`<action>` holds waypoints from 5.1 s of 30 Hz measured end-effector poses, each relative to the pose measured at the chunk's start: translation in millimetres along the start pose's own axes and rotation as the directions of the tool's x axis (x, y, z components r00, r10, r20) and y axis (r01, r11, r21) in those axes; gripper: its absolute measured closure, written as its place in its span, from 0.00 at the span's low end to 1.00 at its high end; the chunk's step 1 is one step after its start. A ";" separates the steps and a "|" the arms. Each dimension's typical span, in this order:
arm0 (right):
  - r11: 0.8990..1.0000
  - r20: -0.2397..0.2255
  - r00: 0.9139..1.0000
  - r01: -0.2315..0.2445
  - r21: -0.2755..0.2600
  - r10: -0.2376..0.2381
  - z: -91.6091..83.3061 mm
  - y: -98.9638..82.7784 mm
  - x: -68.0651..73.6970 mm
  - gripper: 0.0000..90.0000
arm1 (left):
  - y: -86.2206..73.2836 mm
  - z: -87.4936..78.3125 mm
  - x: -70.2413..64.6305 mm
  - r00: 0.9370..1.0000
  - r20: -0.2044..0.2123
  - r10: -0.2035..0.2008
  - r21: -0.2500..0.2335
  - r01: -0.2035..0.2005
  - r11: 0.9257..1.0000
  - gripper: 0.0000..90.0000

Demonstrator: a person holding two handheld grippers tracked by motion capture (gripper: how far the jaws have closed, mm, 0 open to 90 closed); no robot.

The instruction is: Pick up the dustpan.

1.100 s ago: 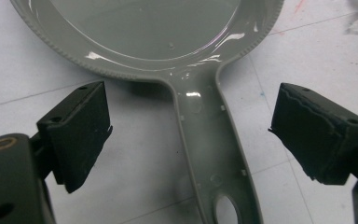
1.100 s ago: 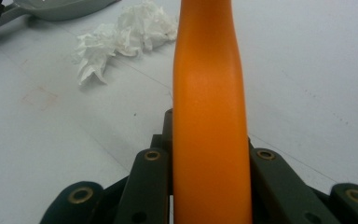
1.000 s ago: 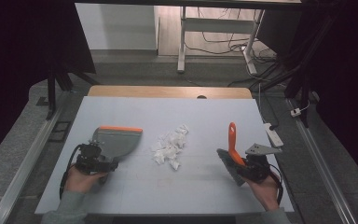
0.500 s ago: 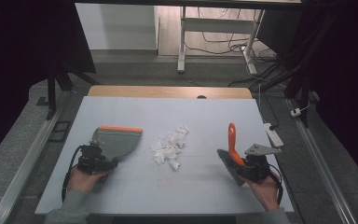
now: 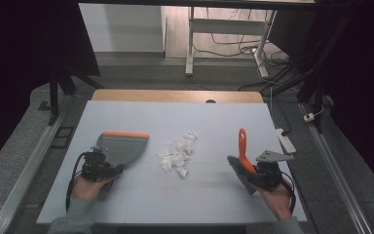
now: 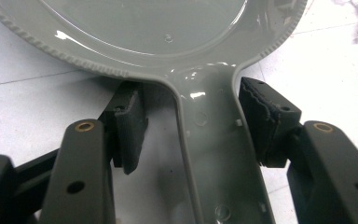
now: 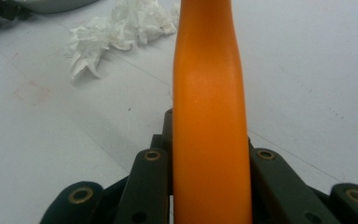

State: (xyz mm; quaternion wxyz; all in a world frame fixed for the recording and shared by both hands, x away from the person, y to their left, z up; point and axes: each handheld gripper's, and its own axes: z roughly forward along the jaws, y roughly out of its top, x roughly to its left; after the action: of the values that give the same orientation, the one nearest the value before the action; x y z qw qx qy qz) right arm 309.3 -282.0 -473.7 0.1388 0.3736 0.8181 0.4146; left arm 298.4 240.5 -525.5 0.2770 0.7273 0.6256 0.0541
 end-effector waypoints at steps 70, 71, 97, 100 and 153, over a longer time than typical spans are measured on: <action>1.000 -0.005 1.000 0.003 -0.008 -0.003 -0.7 1.4 -0.3 0.85 | -5.7 -43.7 13.1 0.980 0.118 0.161 -0.185 -0.138 0.973 0.68; 1.000 -0.005 1.000 0.003 -0.006 -0.003 -0.5 1.3 -0.4 0.85 | -5.7 -45.0 12.8 0.979 0.118 0.166 -0.186 -0.143 0.972 0.68; 1.000 0.012 1.000 -0.002 -0.025 0.002 -6.4 1.1 -3.6 0.85 | -17.7 -70.3 11.1 0.926 0.178 0.332 -0.243 -0.286 0.927 0.68; 1.000 0.011 1.000 -0.001 -0.023 0.001 -5.9 0.9 -3.6 0.85 | -18.6 -70.7 9.4 0.917 0.190 0.351 -0.242 -0.303 0.922 0.68; 0.999 -0.006 1.000 0.002 -0.036 -0.002 -4.5 3.6 -0.2 0.85 | -47.7 -37.4 -8.4 0.809 0.308 0.501 -0.026 -0.519 0.854 0.68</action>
State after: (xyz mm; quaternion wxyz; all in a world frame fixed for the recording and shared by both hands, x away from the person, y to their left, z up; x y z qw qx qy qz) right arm 308.8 -283.3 -468.2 0.1434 0.3687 0.8114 0.4304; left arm 238.8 248.2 -514.2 0.3232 0.8758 0.3586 -0.0048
